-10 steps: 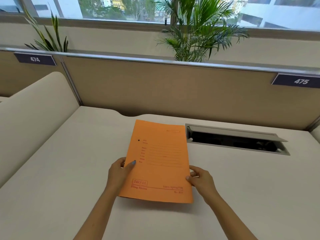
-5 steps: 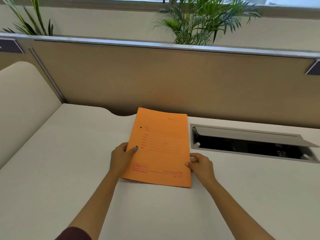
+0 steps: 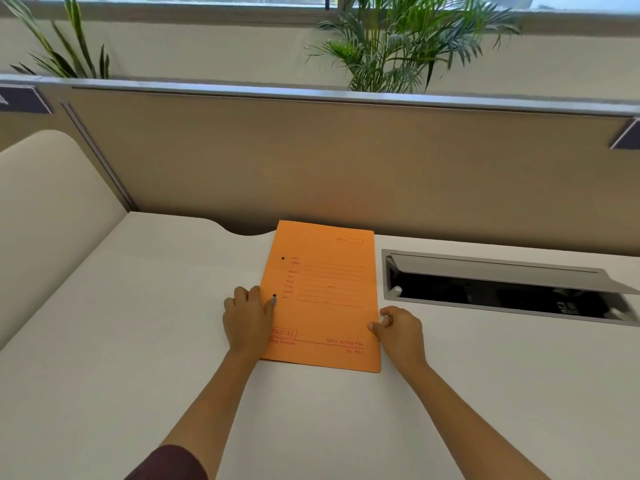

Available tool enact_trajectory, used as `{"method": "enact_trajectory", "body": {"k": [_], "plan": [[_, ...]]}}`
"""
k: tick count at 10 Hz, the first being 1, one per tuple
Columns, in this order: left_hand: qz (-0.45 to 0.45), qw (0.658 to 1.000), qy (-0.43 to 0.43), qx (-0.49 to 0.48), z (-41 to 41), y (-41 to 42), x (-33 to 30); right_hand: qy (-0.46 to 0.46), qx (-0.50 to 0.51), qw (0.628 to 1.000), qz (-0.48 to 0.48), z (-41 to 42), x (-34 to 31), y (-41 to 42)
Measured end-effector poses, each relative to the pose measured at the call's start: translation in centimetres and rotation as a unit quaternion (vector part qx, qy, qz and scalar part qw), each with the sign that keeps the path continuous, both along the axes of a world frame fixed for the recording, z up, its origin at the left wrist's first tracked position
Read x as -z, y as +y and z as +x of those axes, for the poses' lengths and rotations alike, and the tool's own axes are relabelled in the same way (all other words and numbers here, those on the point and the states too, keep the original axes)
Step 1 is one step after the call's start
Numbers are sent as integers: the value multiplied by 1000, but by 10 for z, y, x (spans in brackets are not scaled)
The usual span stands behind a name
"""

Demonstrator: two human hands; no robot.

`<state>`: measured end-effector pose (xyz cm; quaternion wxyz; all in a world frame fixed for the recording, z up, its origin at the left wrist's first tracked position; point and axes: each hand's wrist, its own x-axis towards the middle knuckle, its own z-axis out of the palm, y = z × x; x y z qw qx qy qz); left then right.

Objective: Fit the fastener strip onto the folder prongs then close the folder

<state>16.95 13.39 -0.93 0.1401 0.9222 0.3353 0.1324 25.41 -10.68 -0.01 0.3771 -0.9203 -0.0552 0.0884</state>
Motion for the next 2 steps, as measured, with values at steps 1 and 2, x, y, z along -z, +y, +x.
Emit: {"method": "enact_trajectory", "body": {"k": [1, 2], "plan": [[50, 999, 1, 7, -1, -12, -5, -48, 6, 999, -2, -7, -1, -8], [68, 996, -38, 49, -1, -32, -12, -178, 44, 982, -38, -15, -6, -23]]}}
